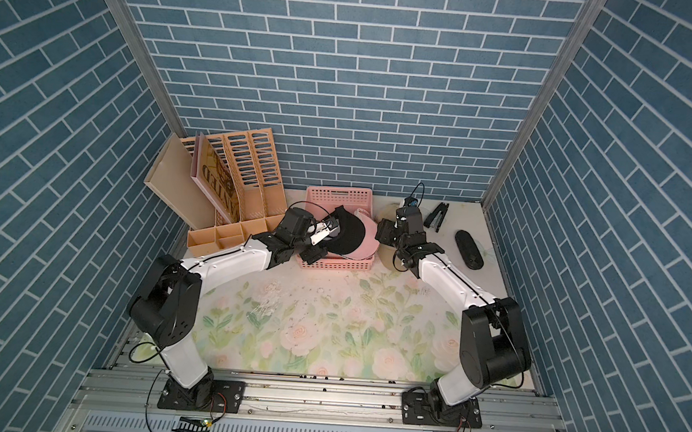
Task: Turn the baseball cap inside out
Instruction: Pick up the baseball cap from the basket.
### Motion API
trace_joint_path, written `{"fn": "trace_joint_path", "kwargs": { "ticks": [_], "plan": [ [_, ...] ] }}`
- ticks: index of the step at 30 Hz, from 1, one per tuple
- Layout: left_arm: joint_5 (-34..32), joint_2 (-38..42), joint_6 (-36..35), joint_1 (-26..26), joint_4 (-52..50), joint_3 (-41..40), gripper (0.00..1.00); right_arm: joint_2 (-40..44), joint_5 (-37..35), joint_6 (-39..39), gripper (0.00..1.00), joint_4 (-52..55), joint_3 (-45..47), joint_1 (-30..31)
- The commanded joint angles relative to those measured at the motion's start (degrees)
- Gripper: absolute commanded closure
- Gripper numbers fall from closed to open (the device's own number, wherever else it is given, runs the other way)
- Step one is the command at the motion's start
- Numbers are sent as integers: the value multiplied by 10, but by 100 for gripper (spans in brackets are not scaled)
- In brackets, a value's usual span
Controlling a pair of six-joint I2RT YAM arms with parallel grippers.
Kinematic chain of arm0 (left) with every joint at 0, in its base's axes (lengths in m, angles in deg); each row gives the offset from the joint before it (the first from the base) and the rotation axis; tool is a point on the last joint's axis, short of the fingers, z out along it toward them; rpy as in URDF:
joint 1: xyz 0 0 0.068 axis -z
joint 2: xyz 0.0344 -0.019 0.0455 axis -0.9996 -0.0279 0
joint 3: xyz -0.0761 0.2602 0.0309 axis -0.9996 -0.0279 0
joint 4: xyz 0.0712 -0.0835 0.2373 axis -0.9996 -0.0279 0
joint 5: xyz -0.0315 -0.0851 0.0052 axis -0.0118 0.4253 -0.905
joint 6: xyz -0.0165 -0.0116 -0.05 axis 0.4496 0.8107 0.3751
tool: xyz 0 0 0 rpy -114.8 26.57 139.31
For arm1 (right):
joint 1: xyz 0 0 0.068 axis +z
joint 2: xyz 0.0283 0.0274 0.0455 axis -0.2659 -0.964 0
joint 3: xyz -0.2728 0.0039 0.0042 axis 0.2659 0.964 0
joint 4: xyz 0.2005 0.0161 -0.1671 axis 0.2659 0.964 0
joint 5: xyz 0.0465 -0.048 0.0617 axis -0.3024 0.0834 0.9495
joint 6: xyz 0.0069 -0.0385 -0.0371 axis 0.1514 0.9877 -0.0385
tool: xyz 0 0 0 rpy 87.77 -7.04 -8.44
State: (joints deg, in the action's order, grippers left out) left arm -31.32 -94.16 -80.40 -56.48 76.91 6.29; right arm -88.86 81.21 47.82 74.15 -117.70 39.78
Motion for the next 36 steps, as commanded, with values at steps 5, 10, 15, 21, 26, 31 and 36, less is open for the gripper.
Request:
{"fn": "trace_joint_path", "kwargs": {
  "ticks": [5, 10, 15, 21, 26, 31, 36],
  "plan": [
    [-3, -30, -24, -1, -18, 23, 10, -1, 18, -13, 32, -24, 16, -3],
    [10, 19, -29, -5, -31, 13, 10, -4, 21, -12, 31, -24, 19, -6],
    [17, 42, -44, -9, -52, 11, 9, -7, 28, -14, 31, -31, 24, -6],
    [0, -2, -60, -10, -69, 32, 10, -1, 32, -15, 31, -37, 29, -6],
    [18, -19, -60, -20, -69, 43, 10, -1, 33, -14, 31, -34, 28, -8],
    [27, -26, -61, -20, -66, 38, 10, -3, 37, -17, 31, -38, 29, -14],
    [6, -57, -64, -20, -40, 45, 13, -3, 45, -21, 31, -44, 30, -15]
  ]
}}
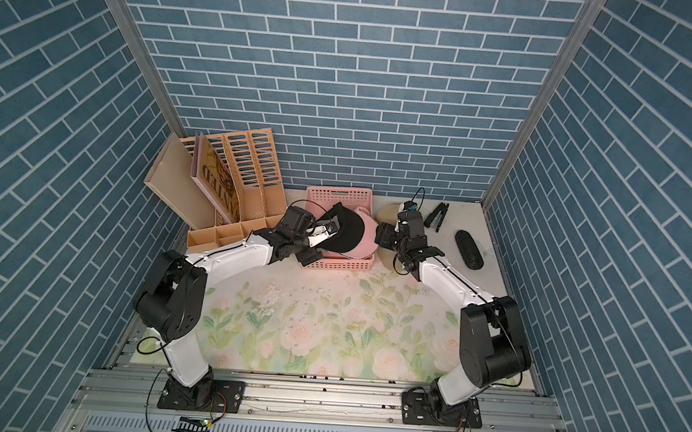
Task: Turn the baseball cap inside out
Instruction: Pick up the baseball cap from the basket.
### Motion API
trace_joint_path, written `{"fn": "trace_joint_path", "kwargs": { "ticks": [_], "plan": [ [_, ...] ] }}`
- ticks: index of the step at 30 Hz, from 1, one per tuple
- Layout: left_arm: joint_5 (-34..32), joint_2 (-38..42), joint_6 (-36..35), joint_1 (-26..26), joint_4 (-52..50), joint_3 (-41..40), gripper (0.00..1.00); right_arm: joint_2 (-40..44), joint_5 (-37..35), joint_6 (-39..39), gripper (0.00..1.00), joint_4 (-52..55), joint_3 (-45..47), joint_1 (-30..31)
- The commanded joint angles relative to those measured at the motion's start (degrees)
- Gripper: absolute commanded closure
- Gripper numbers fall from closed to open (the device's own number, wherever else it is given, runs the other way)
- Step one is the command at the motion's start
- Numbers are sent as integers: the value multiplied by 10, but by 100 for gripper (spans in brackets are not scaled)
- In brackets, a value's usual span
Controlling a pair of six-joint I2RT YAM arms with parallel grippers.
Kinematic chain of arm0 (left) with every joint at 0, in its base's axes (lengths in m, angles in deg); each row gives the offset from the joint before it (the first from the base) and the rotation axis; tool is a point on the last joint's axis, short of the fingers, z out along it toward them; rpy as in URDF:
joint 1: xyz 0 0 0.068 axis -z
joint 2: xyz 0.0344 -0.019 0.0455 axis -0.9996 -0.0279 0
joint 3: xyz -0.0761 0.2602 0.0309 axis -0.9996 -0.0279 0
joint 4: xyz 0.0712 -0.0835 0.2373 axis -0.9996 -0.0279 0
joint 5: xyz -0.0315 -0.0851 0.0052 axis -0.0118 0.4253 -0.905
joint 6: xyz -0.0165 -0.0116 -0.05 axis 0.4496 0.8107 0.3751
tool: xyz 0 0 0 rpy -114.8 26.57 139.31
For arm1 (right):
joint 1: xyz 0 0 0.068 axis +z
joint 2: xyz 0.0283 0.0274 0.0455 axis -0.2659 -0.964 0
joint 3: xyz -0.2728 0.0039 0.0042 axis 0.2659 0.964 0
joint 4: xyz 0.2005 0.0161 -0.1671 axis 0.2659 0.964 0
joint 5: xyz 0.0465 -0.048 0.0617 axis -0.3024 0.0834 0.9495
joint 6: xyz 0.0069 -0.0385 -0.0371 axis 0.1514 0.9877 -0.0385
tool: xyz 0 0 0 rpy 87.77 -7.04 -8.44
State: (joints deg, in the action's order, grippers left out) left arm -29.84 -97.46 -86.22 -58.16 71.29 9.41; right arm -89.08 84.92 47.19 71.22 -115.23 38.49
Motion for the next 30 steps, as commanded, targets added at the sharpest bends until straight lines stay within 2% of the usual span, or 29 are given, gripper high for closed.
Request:
{"fn": "trace_joint_path", "kwargs": {
  "ticks": [1, 6, 8, 10, 12, 14, 17, 20, 24, 30],
  "plan": [
    [-21, -31, -6, -4, 31, 13, 13, 0, 8, -16, 31, -15, 6, -2],
    [-42, -46, -8, -4, 99, 0, 20, 4, 10, -19, 31, -20, 16, -2],
    [-28, -37, -3, -4, 127, -13, 34, 4, 10, -20, 32, -20, 20, -2],
    [-14, -26, 7, -4, 151, -24, 56, 3, 10, -20, 32, -21, 24, -2],
    [-6, -15, 10, -4, 163, -32, 72, 3, 10, -21, 32, -22, 29, -2],
    [-1, -7, 11, -4, 159, -32, 80, 3, 13, -23, 32, -24, 32, -2],
    [1, 11, 13, -4, 150, -28, 85, 5, 17, -21, 32, -25, 34, -1],
    [8, 36, 20, -4, 142, -24, 89, 9, 20, 23, 32, -26, 24, 12],
    [73, 80, 36, -4, 100, 3, 91, 46, 44, 142, 32, -18, 16, 40],
    [194, 94, 33, -4, -89, 128, 91, 163, 127, 338, 32, 30, 21, 40]
  ]
}}
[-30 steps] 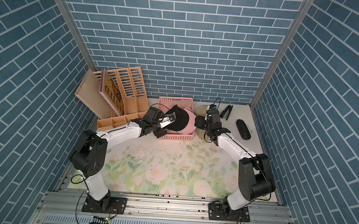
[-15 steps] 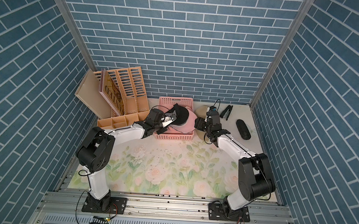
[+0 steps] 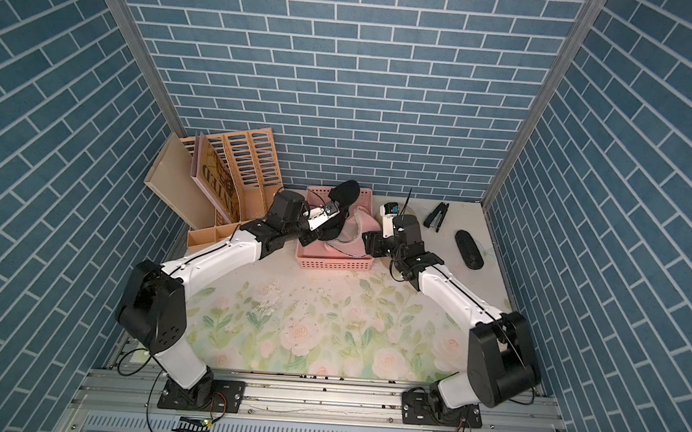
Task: Turn the baseball cap inside out
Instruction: Pick up the baseball cap from the basket, then turn over the baseball cap.
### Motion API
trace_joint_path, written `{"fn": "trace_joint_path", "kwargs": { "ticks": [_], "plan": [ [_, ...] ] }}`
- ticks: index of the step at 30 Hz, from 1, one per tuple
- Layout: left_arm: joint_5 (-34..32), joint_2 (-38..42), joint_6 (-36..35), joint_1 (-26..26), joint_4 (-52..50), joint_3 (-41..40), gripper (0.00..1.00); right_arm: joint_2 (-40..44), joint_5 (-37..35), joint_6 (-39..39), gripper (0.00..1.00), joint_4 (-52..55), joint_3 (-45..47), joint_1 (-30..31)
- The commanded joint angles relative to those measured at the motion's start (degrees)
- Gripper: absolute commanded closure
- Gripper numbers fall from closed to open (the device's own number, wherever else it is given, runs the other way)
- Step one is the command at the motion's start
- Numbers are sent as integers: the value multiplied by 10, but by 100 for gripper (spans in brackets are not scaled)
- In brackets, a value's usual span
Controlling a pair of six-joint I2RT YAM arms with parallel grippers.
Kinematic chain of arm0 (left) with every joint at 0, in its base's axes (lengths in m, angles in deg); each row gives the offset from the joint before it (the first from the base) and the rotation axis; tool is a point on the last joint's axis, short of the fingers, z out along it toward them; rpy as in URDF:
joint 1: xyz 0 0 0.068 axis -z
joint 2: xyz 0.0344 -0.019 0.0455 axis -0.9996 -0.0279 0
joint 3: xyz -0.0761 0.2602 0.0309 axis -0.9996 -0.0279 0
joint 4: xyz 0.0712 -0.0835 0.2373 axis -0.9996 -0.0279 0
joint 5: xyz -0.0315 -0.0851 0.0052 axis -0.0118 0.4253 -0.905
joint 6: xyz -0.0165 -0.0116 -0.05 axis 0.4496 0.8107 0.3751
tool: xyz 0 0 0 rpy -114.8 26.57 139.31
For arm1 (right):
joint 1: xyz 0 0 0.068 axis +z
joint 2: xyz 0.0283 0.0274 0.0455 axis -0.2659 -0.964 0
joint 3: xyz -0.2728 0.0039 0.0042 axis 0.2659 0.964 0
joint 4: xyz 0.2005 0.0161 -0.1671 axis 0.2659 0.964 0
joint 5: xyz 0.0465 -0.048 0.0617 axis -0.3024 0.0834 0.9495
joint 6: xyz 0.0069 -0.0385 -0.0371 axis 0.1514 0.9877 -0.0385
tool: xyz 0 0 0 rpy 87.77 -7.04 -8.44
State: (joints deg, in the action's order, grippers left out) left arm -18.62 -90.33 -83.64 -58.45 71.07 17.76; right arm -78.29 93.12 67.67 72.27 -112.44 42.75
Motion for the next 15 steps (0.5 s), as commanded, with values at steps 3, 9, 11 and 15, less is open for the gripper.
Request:
{"fn": "trace_joint_path", "kwargs": {
  "ticks": [3, 9, 11, 15],
  "plan": [
    [143, 40, 6, -2, -117, 56, 91, 111, 69, 205, 33, 35, -4, -3],
    [185, 39, -10, -1, -170, 75, 94, 189, 50, 324, 34, 84, -10, -3],
    [189, 31, -11, -1, -191, 87, 94, 199, 60, 358, 34, 99, -13, -3],
    [181, 42, 25, -1, -146, 60, 99, 169, 29, 301, 36, 79, -49, -3]
  ]
}}
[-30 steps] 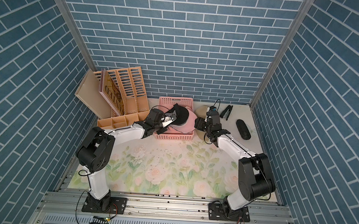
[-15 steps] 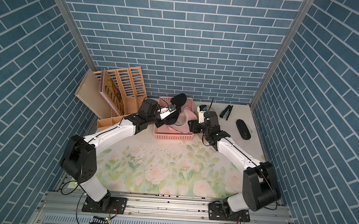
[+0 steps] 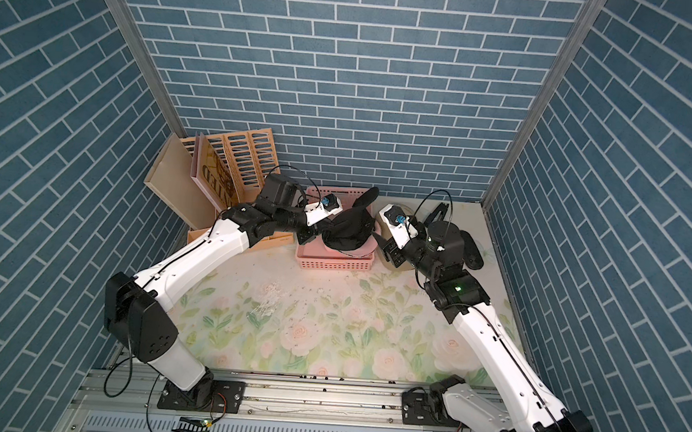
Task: Turn the baseball cap inside out
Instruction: Turn over the baseball cap.
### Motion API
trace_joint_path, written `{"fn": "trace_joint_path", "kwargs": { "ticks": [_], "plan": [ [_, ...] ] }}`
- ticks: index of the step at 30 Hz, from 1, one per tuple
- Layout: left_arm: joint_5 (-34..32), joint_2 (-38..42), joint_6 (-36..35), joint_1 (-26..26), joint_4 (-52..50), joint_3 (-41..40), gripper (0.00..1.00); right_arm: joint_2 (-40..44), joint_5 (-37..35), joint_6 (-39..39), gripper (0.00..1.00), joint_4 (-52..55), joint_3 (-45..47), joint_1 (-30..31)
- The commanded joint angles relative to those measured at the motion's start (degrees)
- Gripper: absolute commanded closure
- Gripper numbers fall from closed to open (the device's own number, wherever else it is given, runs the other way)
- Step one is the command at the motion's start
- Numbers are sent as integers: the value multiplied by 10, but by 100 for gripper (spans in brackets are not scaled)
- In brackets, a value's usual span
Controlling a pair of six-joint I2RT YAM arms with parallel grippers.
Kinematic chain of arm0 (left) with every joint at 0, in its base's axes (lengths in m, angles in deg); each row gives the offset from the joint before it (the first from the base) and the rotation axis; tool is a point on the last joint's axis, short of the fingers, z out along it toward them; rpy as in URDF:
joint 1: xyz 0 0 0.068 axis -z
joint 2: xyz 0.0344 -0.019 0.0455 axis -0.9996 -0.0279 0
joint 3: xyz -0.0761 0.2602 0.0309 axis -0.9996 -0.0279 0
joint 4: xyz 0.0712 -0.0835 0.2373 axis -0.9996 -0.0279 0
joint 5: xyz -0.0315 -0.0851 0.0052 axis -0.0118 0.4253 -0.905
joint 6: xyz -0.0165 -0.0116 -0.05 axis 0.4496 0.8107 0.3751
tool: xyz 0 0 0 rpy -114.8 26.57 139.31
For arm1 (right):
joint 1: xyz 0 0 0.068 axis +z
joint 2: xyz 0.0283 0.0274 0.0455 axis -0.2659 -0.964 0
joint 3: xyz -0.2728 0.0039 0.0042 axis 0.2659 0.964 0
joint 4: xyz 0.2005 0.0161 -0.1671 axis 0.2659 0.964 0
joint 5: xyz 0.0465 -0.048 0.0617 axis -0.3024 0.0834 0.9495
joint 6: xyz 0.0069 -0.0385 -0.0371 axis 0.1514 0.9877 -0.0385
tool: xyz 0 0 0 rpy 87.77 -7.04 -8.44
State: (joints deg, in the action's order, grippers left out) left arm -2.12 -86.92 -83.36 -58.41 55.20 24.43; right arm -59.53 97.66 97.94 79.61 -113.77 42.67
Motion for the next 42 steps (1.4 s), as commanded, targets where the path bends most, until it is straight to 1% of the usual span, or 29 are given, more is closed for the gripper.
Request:
{"fn": "trace_joint_path", "kwargs": {
  "ticks": [1, 3, 4, 7, 10, 12, 15, 19, 28, 33, 36, 38, 40, 42],
  "plan": [
    [7, 15, 39, -1, 41, -23, 100, -35, -30, -47, 36, -2, -50, -3],
    [-14, 40, 75, 0, 119, -70, 100, -68, -53, -162, 36, -8, -87, -7],
    [-44, 58, 94, 6, 178, -105, 100, -89, -51, -232, 34, -3, -106, -12],
    [-115, 89, 102, 29, 291, -183, 100, -142, -47, -405, 33, -6, -137, -19],
    [-178, 92, 89, 53, 336, -210, 100, -156, -31, -525, 31, -81, -110, -19],
    [-210, 92, 77, 68, 353, -219, 100, -163, -25, -570, 31, -110, -106, -18],
    [-231, 94, 71, 78, 378, -232, 100, -182, -28, -590, 31, -105, -123, -13],
    [-255, 85, 57, 90, 389, -233, 100, -210, -30, -583, 31, -75, -152, -12],
    [-324, 57, 15, 116, 394, -230, 100, -242, -20, -578, 33, -67, -169, -11],
    [-351, 45, -1, 125, 398, -230, 100, -251, 0, -582, 35, -78, -174, -11],
    [-358, 47, -7, 131, 409, -235, 100, -268, 13, -586, 39, -72, -182, -11],
    [-361, 48, -12, 135, 415, -237, 100, -285, 26, -587, 45, -69, -188, -11],
    [-378, 43, -27, 142, 417, -236, 100, -300, 29, -592, 53, -68, -192, -11],
    [-390, 38, -38, 146, 412, -231, 100, -310, 32, -592, 57, -69, -196, -11]
  ]
}}
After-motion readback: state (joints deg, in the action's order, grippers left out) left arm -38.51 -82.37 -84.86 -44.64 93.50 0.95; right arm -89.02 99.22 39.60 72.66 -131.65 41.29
